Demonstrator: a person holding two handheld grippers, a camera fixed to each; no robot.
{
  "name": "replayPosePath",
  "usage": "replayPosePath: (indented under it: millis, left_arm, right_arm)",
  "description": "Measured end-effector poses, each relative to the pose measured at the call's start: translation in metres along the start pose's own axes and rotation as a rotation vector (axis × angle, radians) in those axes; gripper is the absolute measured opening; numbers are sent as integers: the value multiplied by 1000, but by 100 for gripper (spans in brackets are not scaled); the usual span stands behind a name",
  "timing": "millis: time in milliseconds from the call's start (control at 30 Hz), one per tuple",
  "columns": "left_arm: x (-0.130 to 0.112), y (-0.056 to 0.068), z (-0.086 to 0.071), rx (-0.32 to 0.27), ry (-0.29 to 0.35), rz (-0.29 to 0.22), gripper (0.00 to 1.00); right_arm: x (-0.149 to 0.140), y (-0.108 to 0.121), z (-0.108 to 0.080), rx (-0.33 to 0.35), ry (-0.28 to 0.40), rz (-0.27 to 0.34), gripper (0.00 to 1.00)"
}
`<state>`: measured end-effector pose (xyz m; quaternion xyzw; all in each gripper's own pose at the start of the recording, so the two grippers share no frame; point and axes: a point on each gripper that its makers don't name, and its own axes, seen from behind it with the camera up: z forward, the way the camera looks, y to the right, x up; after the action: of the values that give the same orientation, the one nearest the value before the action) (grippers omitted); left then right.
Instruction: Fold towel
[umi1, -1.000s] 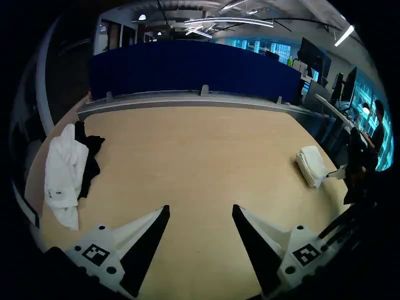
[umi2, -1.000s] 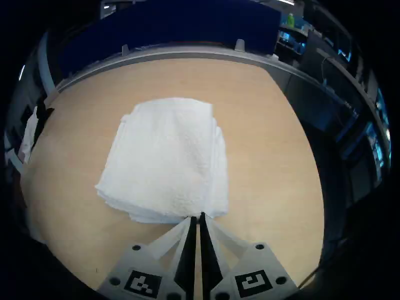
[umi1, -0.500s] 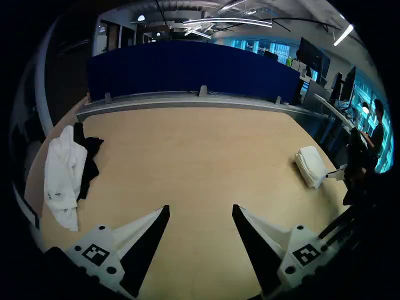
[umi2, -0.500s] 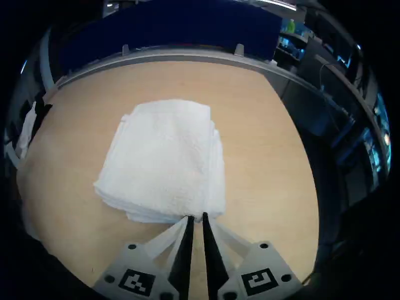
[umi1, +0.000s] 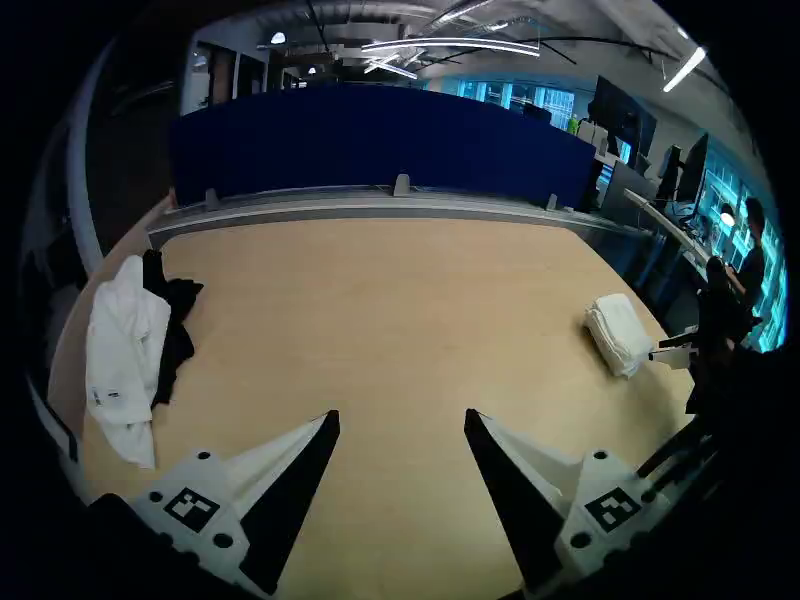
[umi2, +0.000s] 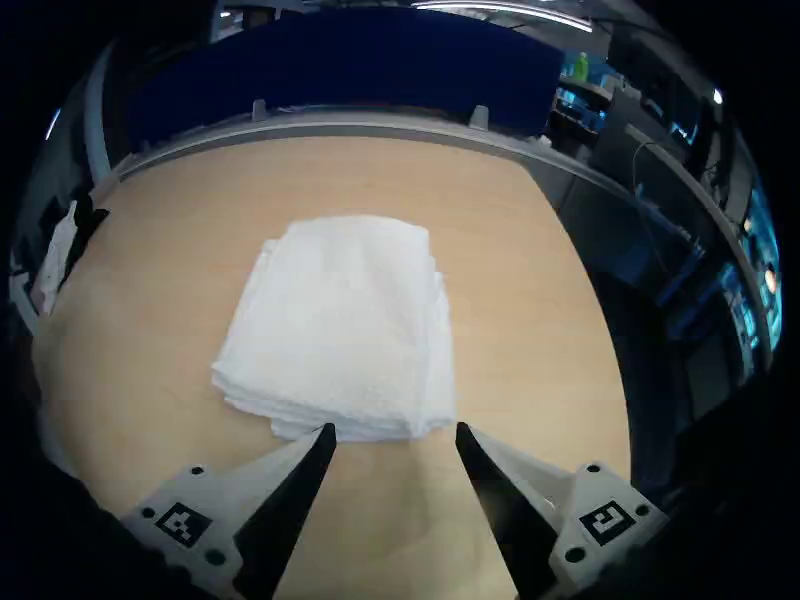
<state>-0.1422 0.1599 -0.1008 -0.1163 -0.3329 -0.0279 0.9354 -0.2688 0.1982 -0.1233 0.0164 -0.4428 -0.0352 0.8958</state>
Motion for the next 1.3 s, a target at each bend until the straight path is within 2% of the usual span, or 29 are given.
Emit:
replayPosePath:
  millis: [33, 300, 600, 967, 1300]
  left_arm:
    - [0, 0, 0, -1, 0, 0, 93]
    - [1, -1, -1, -8, 4, 0, 93]
    - [1, -11, -5, 3, 7, -8, 93]
    - [-5, -17, -8, 12, -2, -7, 93]
    - [-4, -18, -7, 14, -3, -10, 93]
  right_arm:
    - [3, -2, -1, 3, 6, 1, 100]
    - [27, -21, 0, 30, 52, -3, 100]
    - [32, -44, 11, 61, 43, -22, 100]
    - [14, -43, 28, 56, 4, 2, 100]
    - [22, -44, 25, 58, 12, -16, 100]
